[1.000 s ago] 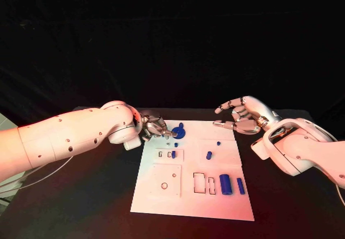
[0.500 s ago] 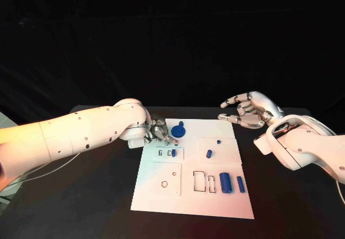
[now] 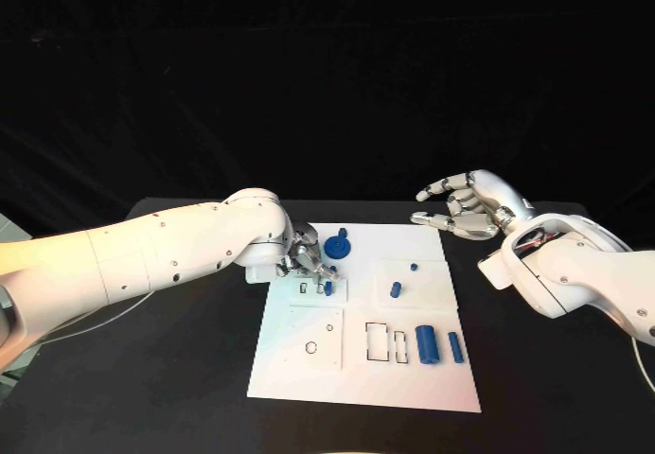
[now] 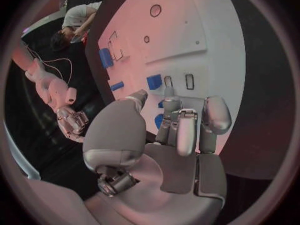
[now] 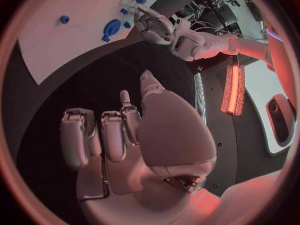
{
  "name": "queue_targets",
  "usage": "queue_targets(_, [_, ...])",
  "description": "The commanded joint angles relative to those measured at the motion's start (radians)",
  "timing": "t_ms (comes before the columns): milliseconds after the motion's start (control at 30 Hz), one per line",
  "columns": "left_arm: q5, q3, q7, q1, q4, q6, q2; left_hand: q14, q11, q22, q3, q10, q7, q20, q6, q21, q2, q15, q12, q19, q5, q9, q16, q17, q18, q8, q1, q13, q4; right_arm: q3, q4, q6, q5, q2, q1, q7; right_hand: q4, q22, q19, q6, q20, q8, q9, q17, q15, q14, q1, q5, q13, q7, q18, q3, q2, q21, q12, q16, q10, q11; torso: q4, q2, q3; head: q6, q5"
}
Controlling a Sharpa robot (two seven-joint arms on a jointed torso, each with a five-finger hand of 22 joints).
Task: Assemble the parts on the task board
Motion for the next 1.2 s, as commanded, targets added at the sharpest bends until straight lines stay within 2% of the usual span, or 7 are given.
queue_targets(33, [0.006,0.0,-0.009,0.002,0.001,0.051,0.004,0.045,0.001,0.001,-0.006,-0.007,-0.001,0.002,-0.008,0.006,-0.001,-0.004,-0.004,0.006,0.0,0.002,0.001,0.112,-0.021,0.007,-0.008,-0.001,0.001,0.0,0.0,0.032,-0.01,0.001,0.0,-0.002,0.001,0.174,0.034,-0.015,0.009,0.005,-0.003,0.081,0.007,0.058,-0.008,-0.009,0.094,0.0,0.021,-0.01,0.006,-0.026,-0.019,-0.014,-0.02,0.002,0.0023,-0.001,-0.0009,-0.002,-0.004])
queue_targets(533, [0.02,-0.004,-0.006,0.001,0.007,0.078,0.012,0.046,0.001,0.001,-0.008,-0.014,-0.001,0.002,-0.01,0.007,0.003,-0.004,-0.01,0.006,0.0,0.005,0.002,0.114,-0.021,0.008,-0.01,-0.009,0.0,0.0,-0.004,0.062,-0.031,0.011,0.0,-0.016,0.001,0.167,0.029,-0.017,0.009,0.005,-0.003,0.072,0.008,0.055,-0.009,-0.012,0.087,0.001,0.023,-0.011,0.008,-0.037,-0.029,-0.02,-0.028,0.003,0.0008,-0.001,-0.0001,-0.009,-0.008])
queue_targets(767, [0.027,-0.005,-0.003,0.001,0.006,0.077,0.016,0.045,0.0,0.0,-0.005,-0.02,-0.003,0.002,-0.013,0.006,0.018,-0.005,-0.013,0.004,0.004,0.019,0.002,0.114,-0.02,0.016,0.001,-0.015,-0.001,0.0,-0.007,0.073,-0.033,0.014,0.0,-0.024,0.001,0.161,0.024,-0.018,0.01,0.006,-0.003,0.063,0.008,0.052,-0.01,-0.011,0.083,0.001,0.026,-0.012,0.01,-0.047,-0.035,-0.025,-0.033,0.003,0.0014,-0.001,0.0001,-0.007,-0.007])
queue_targets(900, [0.029,-0.005,0.0,0.001,0.005,0.084,0.019,0.043,-0.001,-0.006,0.004,-0.032,-0.004,0.002,-0.017,0.003,0.035,-0.005,-0.023,-0.002,0.006,0.033,0.0,0.11,-0.019,0.022,0.023,-0.031,-0.002,0.0,-0.009,0.078,-0.034,0.016,0.0,-0.026,0.0,0.158,0.022,-0.018,0.01,0.007,-0.003,0.06,0.008,0.051,-0.01,-0.009,0.081,0.001,0.027,-0.012,0.013,-0.052,-0.037,-0.027,-0.035,0.003,0.0008,-0.001,0.0,-0.008,-0.007])
queue_targets(1200, [0.029,-0.008,0.002,0.0,-0.004,0.087,0.026,0.041,-0.002,-0.009,0.017,-0.041,-0.005,0.002,-0.023,0.002,0.045,-0.006,-0.032,-0.006,0.007,0.045,-0.001,0.109,-0.018,0.024,0.051,-0.043,-0.002,0.0,-0.01,0.085,-0.034,0.019,0.0,-0.029,0.0,0.157,0.022,-0.018,0.01,0.008,-0.003,0.059,0.008,0.051,-0.01,-0.006,0.081,0.001,0.027,-0.011,0.015,-0.053,-0.036,-0.028,-0.035,0.003,0.0016,-0.001,0.0003,-0.007,-0.007])
